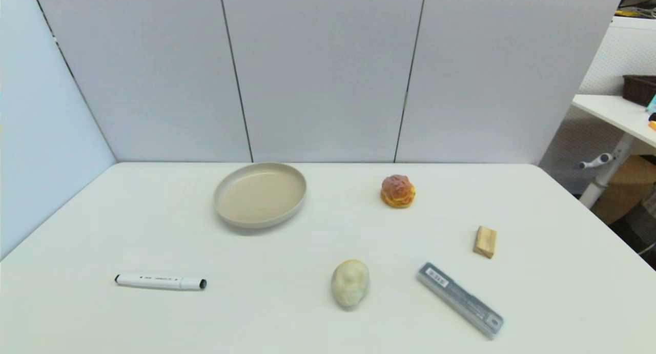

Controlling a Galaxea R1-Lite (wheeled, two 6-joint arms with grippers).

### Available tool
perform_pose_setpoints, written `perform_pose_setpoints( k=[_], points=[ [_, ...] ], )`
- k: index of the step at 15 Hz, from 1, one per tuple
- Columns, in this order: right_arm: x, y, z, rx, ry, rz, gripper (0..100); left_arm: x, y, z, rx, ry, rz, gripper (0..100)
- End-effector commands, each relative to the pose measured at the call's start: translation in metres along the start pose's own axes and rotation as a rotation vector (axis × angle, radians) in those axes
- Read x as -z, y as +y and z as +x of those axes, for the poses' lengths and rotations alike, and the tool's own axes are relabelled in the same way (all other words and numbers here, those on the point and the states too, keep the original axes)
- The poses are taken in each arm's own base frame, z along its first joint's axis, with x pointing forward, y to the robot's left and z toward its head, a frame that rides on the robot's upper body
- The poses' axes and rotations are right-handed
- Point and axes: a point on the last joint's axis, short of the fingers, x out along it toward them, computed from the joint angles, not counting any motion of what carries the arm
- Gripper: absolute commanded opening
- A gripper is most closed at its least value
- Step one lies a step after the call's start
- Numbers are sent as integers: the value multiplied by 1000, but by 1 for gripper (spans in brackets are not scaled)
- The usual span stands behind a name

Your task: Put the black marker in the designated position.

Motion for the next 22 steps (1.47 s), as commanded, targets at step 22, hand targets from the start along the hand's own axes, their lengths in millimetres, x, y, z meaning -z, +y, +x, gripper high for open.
perform_pose_setpoints(
  k=[22],
  points=[
    [0,0,0,-1,1,-1,100,-79,4,34,-11,150,-13,100]
  ],
)
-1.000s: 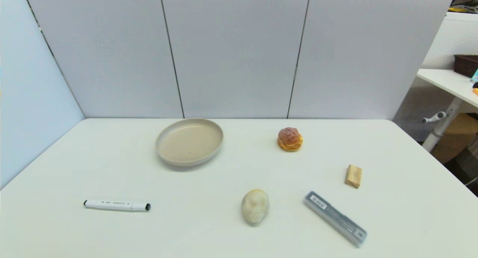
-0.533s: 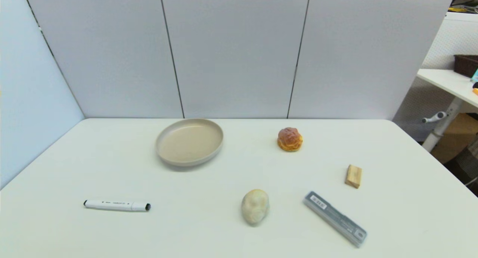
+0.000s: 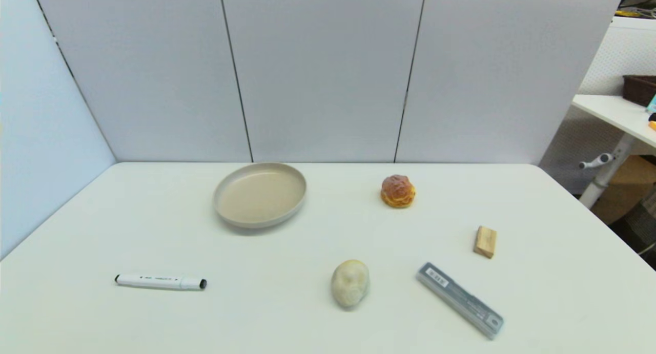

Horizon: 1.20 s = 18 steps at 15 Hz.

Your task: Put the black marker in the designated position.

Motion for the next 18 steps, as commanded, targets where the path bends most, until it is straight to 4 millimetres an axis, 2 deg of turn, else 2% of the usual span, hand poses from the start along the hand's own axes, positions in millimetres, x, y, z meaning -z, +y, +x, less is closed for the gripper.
perform_pose_setpoints(
  k=[1,4,7,9,11,13,16,18],
  points=[
    [0,0,0,-1,1,0,100,-95,0,43,8,137,60,100],
    [0,0,0,-1,1,0,100,-161,-5,93,71,145,93,100],
    [0,0,0,-1,1,0,100,-182,-8,133,79,180,135,100],
    [0,0,0,-1,1,0,100,-201,-10,163,112,183,246,100],
    [0,0,0,-1,1,0,100,-203,-14,198,201,218,338,100],
    [0,0,0,-1,1,0,100,-198,-17,219,315,292,433,100],
    [0,0,0,-1,1,0,100,-194,-20,236,528,467,622,100],
    [0,0,0,-1,1,0,100,-189,-21,241,662,592,731,100]
  ],
)
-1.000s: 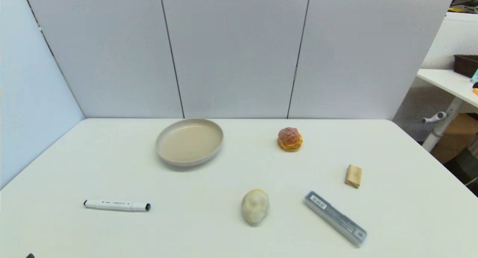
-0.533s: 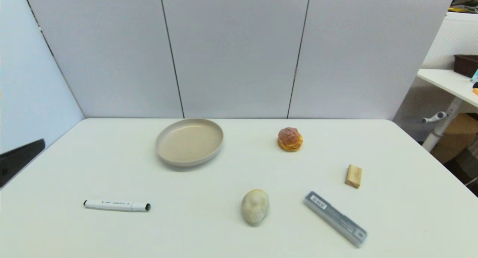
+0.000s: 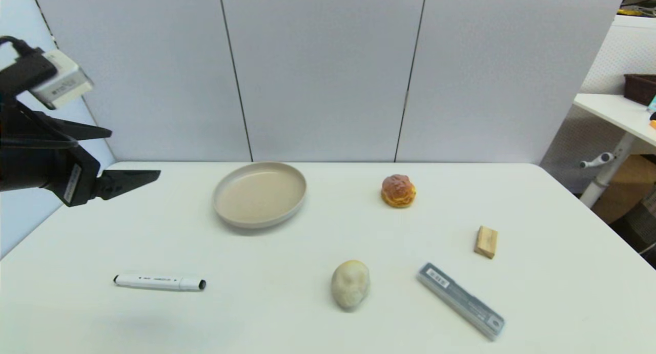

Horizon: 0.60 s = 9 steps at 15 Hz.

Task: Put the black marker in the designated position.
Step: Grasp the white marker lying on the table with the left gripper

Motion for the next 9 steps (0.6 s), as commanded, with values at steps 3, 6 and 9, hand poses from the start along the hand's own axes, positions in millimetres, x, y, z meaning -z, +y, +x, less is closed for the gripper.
perform_pose_setpoints(
  k=[3,6,9],
  points=[
    [0,0,0,-1,2,-1,100,17,-2,35,466,349,336,100],
    [0,0,0,-1,2,-1,100,32,-2,50,603,388,494,100],
    [0,0,0,-1,2,-1,100,51,8,62,701,399,621,100]
  ],
)
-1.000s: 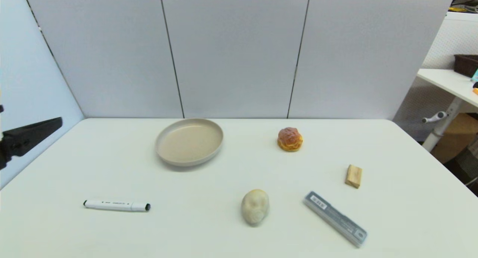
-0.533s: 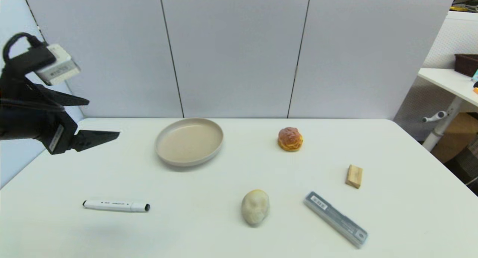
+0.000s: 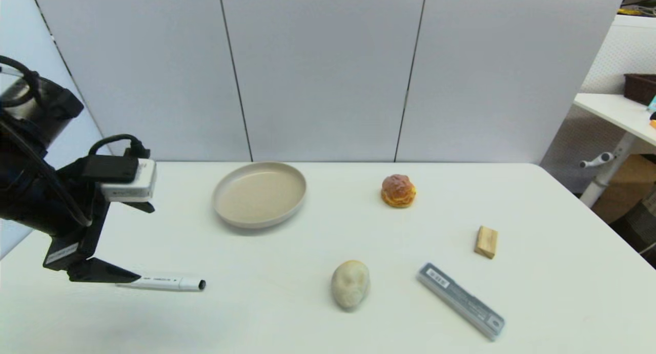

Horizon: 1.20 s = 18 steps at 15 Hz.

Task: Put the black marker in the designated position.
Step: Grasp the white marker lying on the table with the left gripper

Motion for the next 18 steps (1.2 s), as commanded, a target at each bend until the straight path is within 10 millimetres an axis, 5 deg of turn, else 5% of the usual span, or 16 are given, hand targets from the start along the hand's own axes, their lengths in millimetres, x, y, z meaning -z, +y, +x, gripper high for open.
perform_pose_setpoints(
  k=[1,10,18],
  points=[
    [0,0,0,-2,1,-1,100,24,14,25,125,40,172,100],
    [0,0,0,0,-2,-1,100,39,10,59,272,62,211,100],
    [0,0,0,-2,1,-1,100,43,13,69,288,95,208,100]
  ],
)
